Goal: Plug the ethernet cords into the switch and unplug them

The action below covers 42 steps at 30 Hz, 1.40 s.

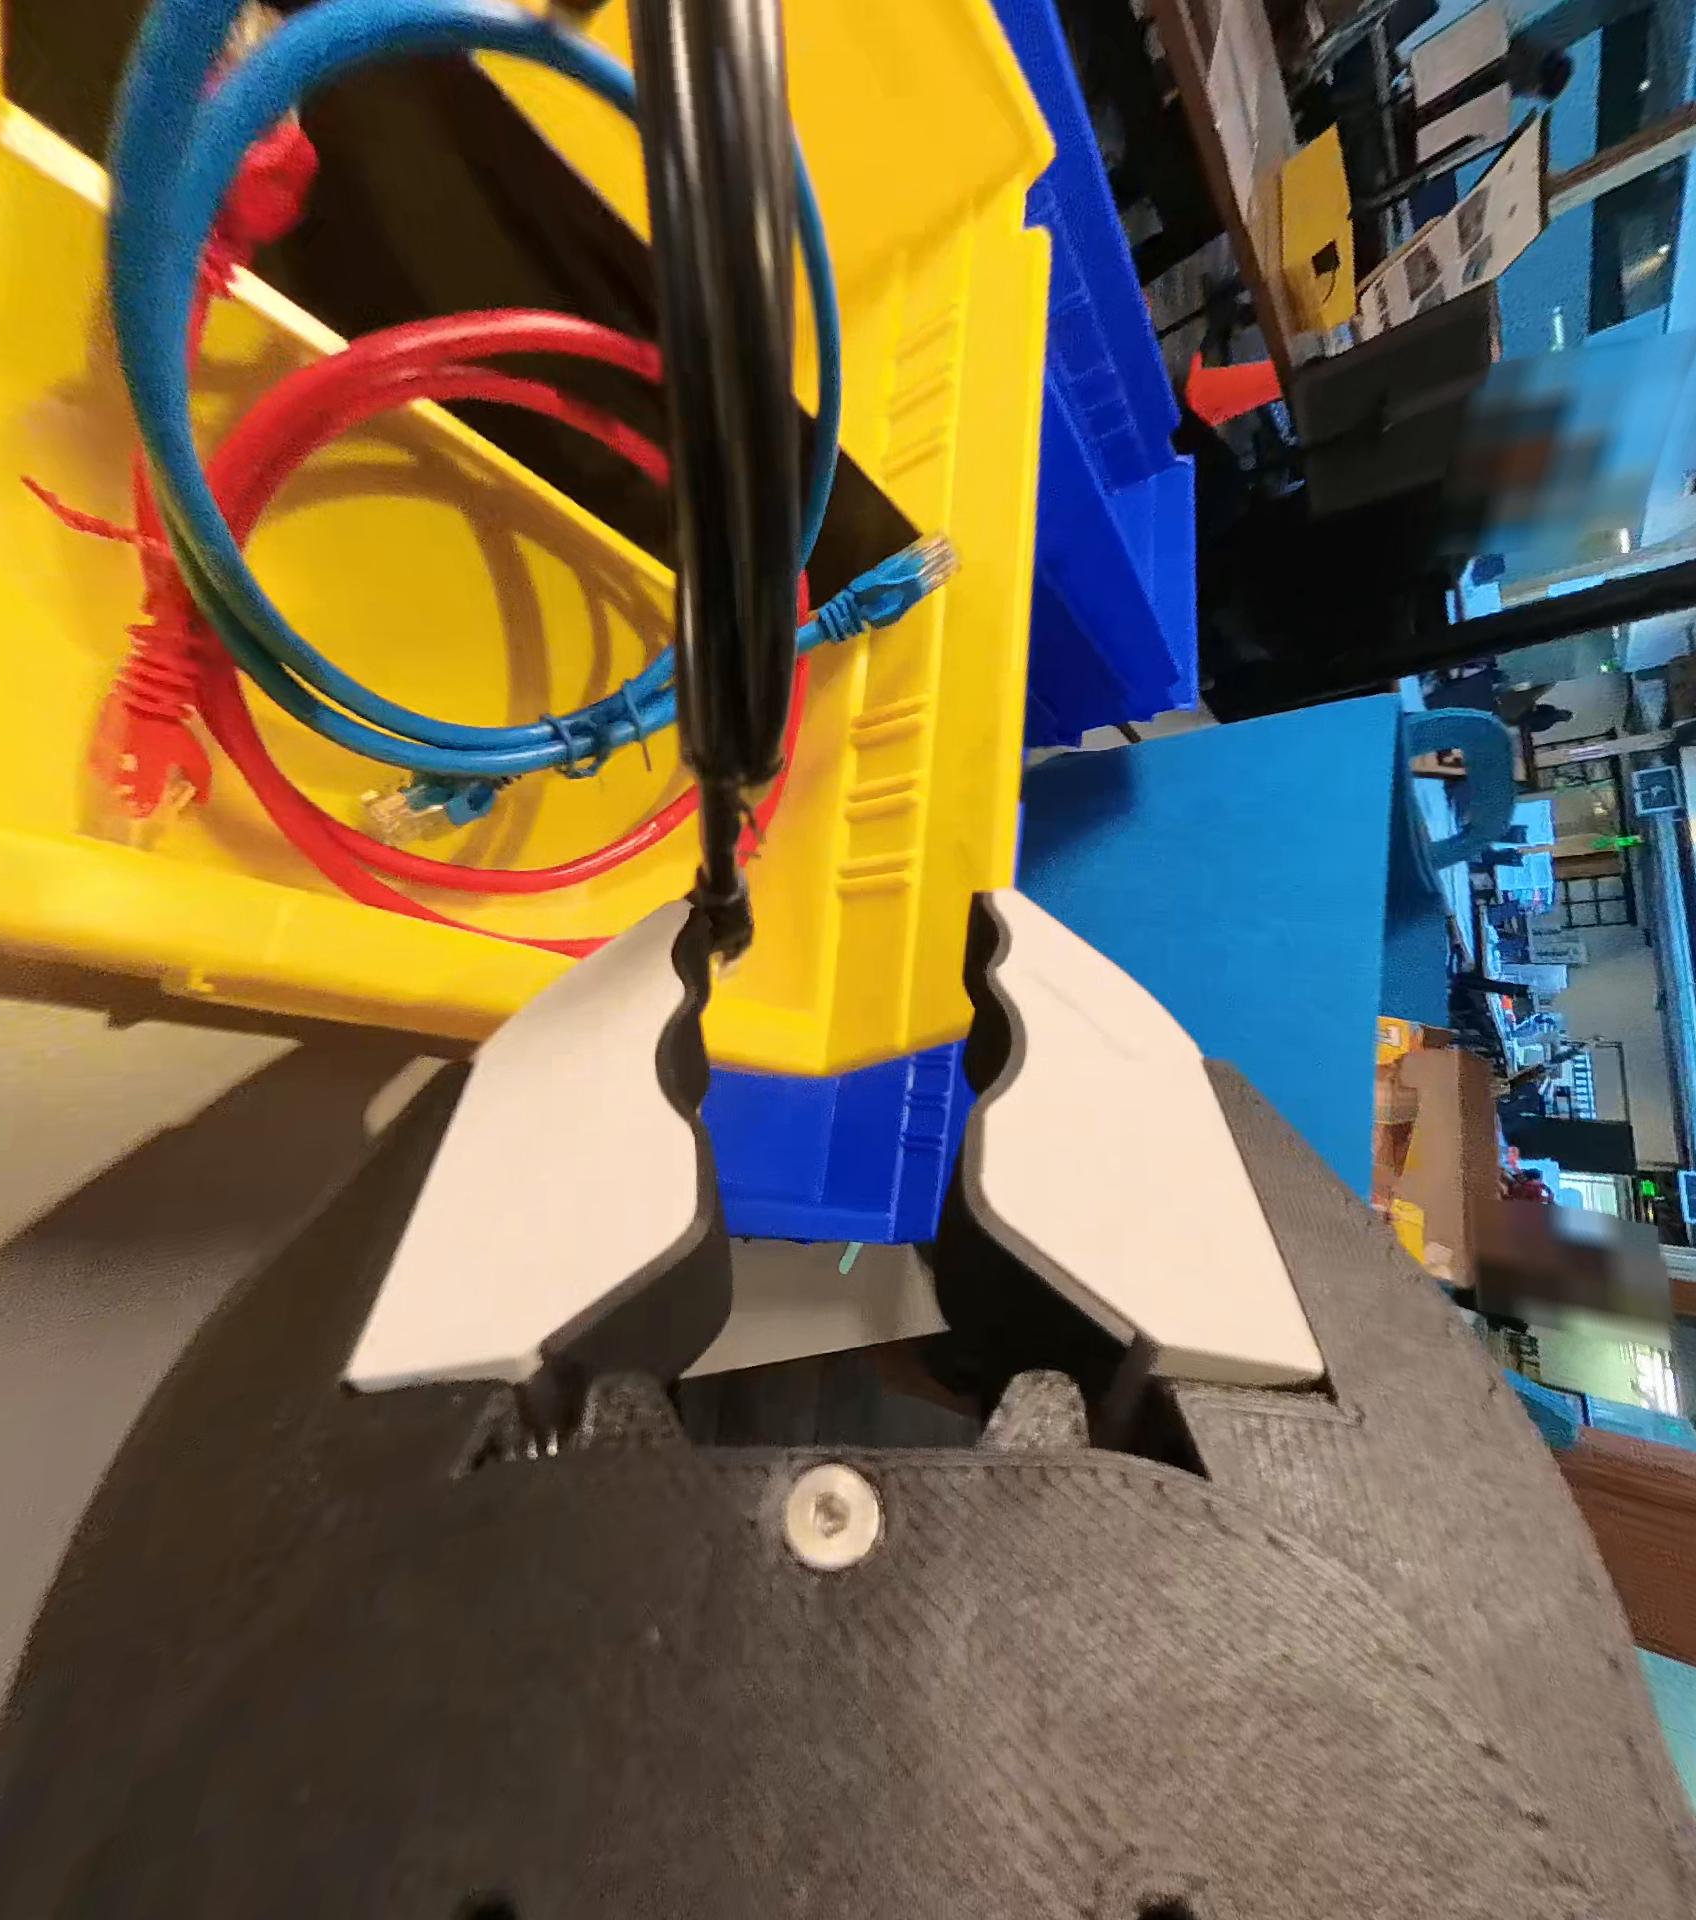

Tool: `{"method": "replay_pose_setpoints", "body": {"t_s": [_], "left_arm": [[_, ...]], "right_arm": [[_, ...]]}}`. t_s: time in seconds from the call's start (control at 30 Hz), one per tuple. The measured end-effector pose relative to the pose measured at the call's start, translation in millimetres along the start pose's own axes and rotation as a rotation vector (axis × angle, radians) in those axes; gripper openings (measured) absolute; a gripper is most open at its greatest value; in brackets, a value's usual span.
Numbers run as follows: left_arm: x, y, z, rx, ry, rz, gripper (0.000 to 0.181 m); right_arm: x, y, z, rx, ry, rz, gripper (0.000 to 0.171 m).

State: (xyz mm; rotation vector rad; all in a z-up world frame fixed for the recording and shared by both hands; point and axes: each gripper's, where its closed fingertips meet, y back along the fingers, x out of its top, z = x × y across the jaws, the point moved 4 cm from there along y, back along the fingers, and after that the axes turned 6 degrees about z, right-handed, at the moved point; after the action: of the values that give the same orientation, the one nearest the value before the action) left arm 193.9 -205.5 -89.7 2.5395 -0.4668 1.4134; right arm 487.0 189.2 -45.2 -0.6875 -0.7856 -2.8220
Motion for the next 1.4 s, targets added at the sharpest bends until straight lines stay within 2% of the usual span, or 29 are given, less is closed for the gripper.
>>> {"method": "replay_pose_setpoints", "body": {"t_s": [0.13, 0.3, 0.37, 0.5, 0.57, 0.67, 0.77, 0.83, 0.9, 1.03, 1.17, 1.23, 1.3, 1.4], "left_arm": [[-3, -2, -1, -0.001, 0.026, -0.034, 0.028], [-3, 0, -13, 0.039, 0.121, -0.042, 0.028], [1, 2, -17, 0.048, 0.198, -0.013, 0.028], [18, 10, -26, 0.017, 0.457, 0.144, 0.028], [29, 17, -31, -0.02, 0.6, 0.251, 0.028], [39, 26, -37, -0.076, 0.762, 0.353, 0.027], [46, 33, -40, -0.141, 0.895, 0.418, 0.027], [50, 35, -33, -0.262, 0.957, 0.421, 0.027], [51, 35, -23, -0.375, 0.98, 0.389, 0.027], [47, 28, -6, -0.471, 0.968, 0.282, 0.027], [43, 20, -9, -0.401, 0.961, 0.303, 0.03], [41, 20, -18, -0.322, 0.961, 0.362, 0.044], [36, 23, -27, -0.258, 0.957, 0.39, 0.05], [26, 26, -33, -0.221, 0.963, 0.397, 0.045]], "right_arm": [[9, 34, 4, -0.081, 0.042, -0.013, 0.048], [57, 74, -14, -0.134, 0.14, 0.157, 0.046], [97, 95, -39, -0.069, 0.181, 0.356, 0.045], [180, 169, -132, 0.185, 0.37, 0.952, 0.046], [203, 210, -182, 0.318, 0.465, 1.211, 0.047], [218, 259, -238, 0.44, 0.6, 1.5, 0.052], [235, 276, -268, 0.517, 0.657, 1.527, 0.068], [243, 278, -279, 0.51, 0.733, 1.539, 0.075], [244, 281, -287, 0.53, 0.824, 1.563, 0.079], [234, 285, -304, 0.601, 0.983, 1.573, 0.073], [231, 272, -302, 0.552, 0.997, 1.502, 0.065], [230, 260, -288, 0.51, 0.943, 1.468, 0.063], [230, 241, -263, 0.468, 0.859, 1.415, 0.063], [230, 192, -199, 0.334, 0.698, 1.264, 0.063]]}}
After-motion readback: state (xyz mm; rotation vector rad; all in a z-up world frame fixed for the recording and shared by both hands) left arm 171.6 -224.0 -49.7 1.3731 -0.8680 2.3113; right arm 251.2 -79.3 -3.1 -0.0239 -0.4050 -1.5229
